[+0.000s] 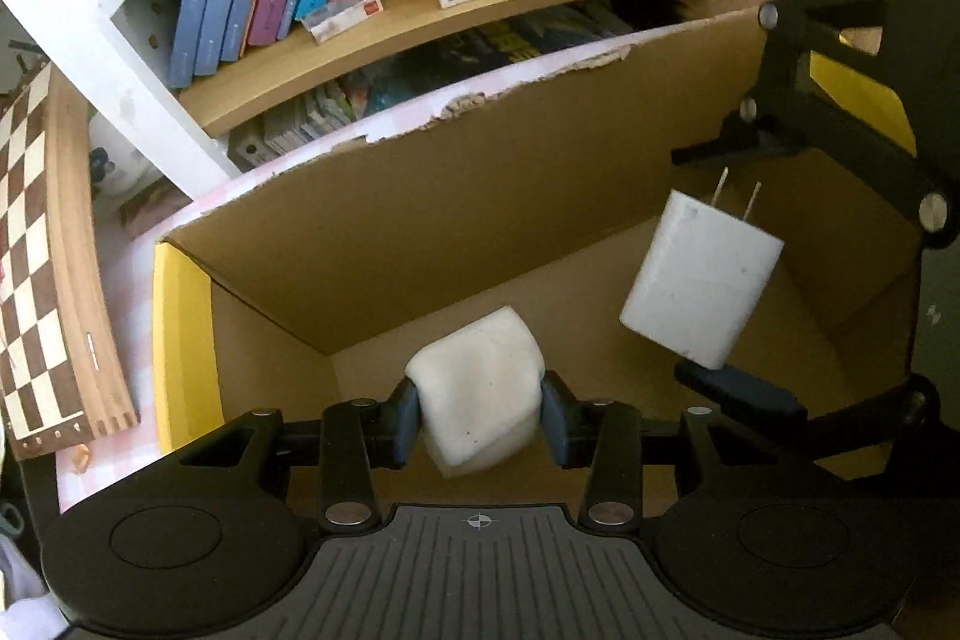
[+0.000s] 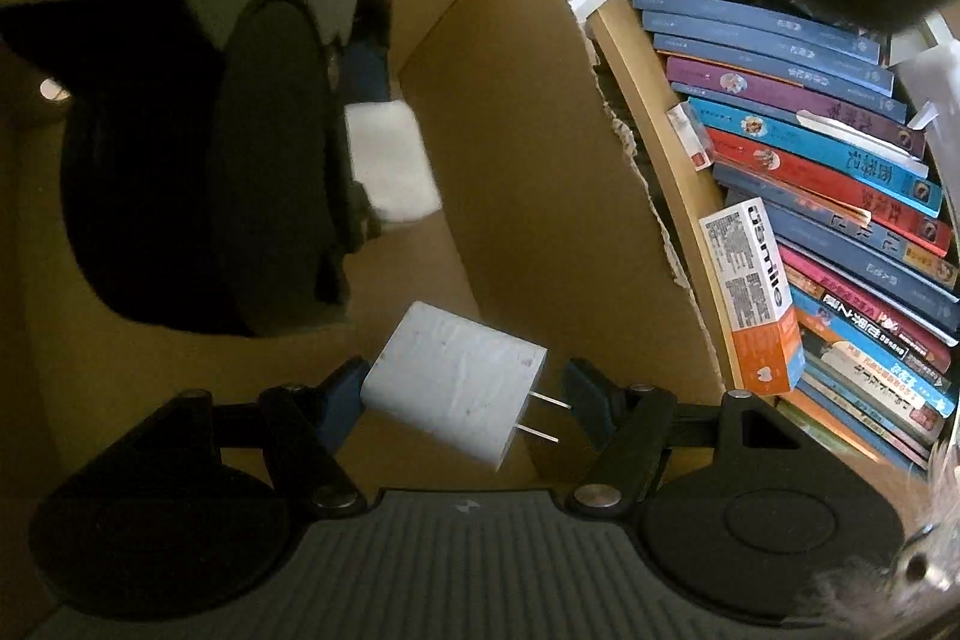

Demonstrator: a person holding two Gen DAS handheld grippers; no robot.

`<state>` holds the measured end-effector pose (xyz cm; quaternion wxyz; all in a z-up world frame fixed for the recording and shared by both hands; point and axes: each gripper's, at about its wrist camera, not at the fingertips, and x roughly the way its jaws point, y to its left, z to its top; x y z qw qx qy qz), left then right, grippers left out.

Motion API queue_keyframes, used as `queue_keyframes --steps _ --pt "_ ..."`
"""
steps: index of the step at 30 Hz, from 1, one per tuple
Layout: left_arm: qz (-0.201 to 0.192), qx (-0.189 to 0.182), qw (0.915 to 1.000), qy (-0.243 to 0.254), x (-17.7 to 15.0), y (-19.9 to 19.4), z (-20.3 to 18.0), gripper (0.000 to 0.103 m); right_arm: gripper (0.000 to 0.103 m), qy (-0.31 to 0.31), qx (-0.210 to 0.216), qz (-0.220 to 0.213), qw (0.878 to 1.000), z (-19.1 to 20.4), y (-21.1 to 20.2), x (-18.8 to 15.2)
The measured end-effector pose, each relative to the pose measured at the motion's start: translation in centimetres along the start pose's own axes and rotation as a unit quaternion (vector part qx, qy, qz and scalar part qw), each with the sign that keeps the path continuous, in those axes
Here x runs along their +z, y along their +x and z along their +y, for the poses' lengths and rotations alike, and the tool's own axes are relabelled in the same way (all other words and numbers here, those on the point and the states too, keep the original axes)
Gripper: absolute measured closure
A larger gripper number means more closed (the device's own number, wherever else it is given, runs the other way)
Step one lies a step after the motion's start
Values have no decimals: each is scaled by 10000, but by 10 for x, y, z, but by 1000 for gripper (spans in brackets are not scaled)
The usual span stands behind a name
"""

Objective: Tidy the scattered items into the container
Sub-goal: 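Carry both held items over the yellow box and lower them inside, then open the left tool releasing the block while the right tool releases the charger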

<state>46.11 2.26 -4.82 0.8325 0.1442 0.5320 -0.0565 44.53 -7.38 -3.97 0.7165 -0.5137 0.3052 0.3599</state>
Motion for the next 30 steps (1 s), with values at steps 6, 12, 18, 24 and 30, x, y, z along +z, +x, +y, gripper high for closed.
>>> queue_keyframes --steps 6,12,18,24,30 --pt "-86 29 9999 -101 1 0 1 51 32 129 -66 -159 9998 -3 -3 1" --pt "-599 115 9978 -248 3 -19 -2 29 17 254 -364 -471 9979 -3 -11 -1" --pt "-867 158 9956 -319 -4 -42 5 29 17 543 -345 -730 9953 -6 -24 -5" --pt "-1448 308 9883 -370 -22 -83 6 29 18 1235 -127 -1106 9861 -14 -55 -6" --pt "-1976 392 9774 -634 -43 -133 -3 29 20 1694 -83 -1664 9714 -16 -105 -10"
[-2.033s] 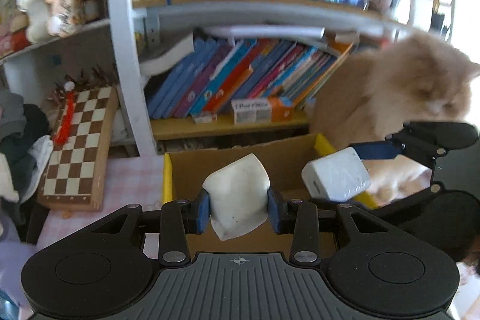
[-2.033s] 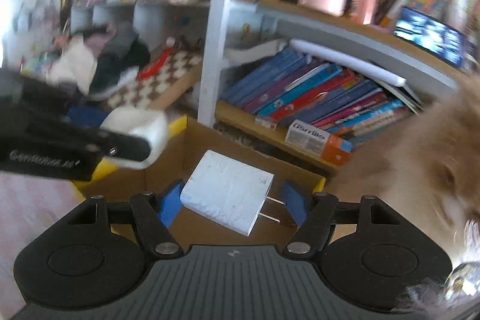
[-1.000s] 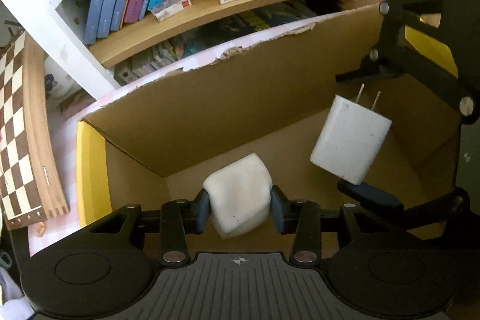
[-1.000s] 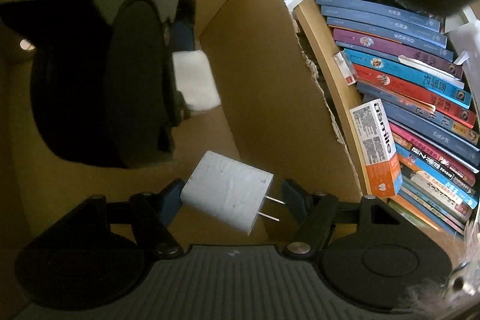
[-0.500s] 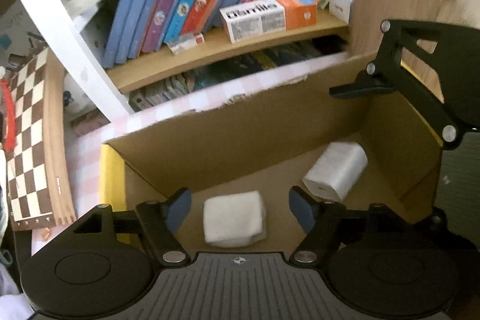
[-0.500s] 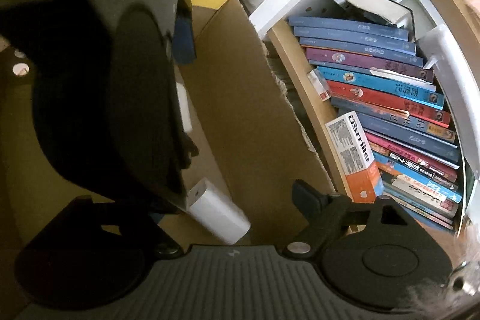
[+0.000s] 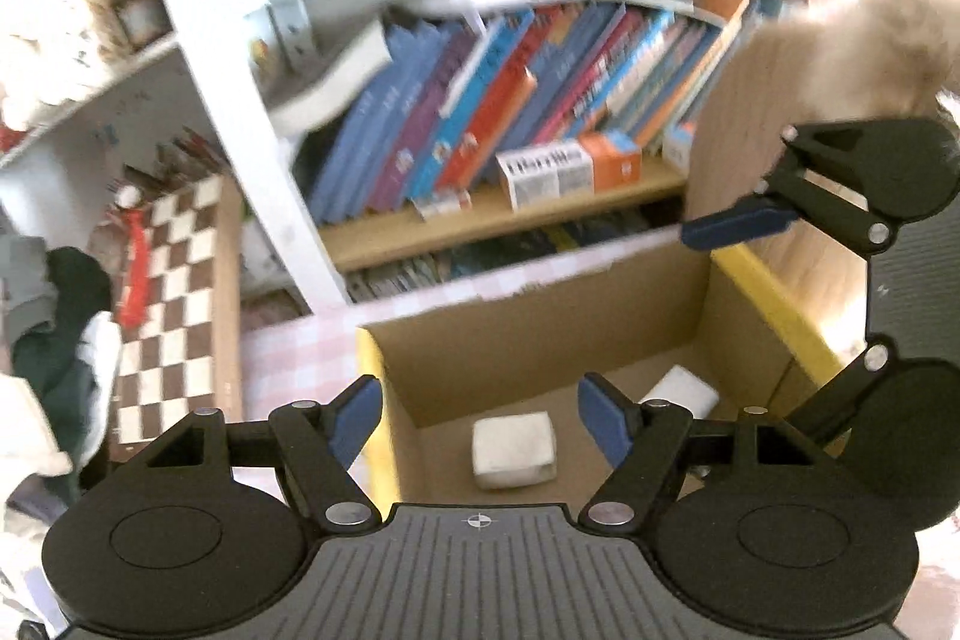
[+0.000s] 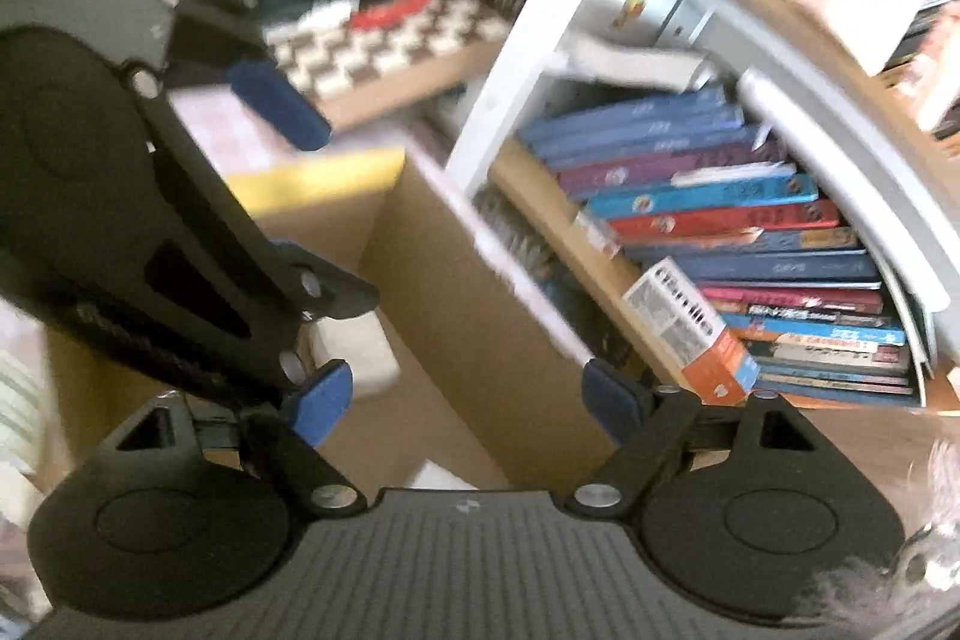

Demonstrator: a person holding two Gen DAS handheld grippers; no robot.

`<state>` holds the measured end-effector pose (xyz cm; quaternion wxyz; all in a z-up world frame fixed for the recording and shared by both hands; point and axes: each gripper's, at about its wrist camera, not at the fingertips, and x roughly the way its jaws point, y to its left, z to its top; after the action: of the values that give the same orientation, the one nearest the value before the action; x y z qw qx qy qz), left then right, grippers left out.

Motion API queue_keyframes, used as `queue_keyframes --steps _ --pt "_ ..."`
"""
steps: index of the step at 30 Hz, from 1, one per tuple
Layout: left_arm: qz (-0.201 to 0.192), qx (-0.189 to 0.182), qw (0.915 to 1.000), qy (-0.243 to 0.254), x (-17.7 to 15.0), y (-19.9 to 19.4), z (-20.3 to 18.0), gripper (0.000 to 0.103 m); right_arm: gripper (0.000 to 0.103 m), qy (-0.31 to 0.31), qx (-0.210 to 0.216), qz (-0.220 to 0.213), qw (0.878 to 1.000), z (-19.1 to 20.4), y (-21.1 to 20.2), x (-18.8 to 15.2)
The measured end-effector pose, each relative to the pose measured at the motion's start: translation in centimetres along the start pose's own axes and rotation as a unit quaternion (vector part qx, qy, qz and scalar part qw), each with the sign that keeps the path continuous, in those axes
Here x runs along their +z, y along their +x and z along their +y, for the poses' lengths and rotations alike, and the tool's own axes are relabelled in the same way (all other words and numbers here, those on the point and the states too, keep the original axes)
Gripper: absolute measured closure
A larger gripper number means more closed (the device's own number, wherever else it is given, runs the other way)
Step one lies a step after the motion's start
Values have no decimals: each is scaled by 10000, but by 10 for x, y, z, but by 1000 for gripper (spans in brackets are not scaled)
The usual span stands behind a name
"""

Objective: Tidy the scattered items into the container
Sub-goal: 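Open the left tool releasing the block while the right tool releases the charger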

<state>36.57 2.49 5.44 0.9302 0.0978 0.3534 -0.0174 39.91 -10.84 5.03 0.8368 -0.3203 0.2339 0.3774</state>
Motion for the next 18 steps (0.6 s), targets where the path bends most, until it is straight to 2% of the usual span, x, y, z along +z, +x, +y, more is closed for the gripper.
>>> queue_keyframes --steps 6,12,18 --pt "-546 34 9983 -196 -14 -56 -13 29 20 768 62 -368 9963 1 -55 -11" --pt "-1044 -36 9940 -318 -41 -107 -23 29 20 1412 -99 -816 9866 10 -109 -27" --pt "-1381 -207 9888 -519 -73 -145 -24 26 19 1707 -632 -1135 9767 35 -157 -41"
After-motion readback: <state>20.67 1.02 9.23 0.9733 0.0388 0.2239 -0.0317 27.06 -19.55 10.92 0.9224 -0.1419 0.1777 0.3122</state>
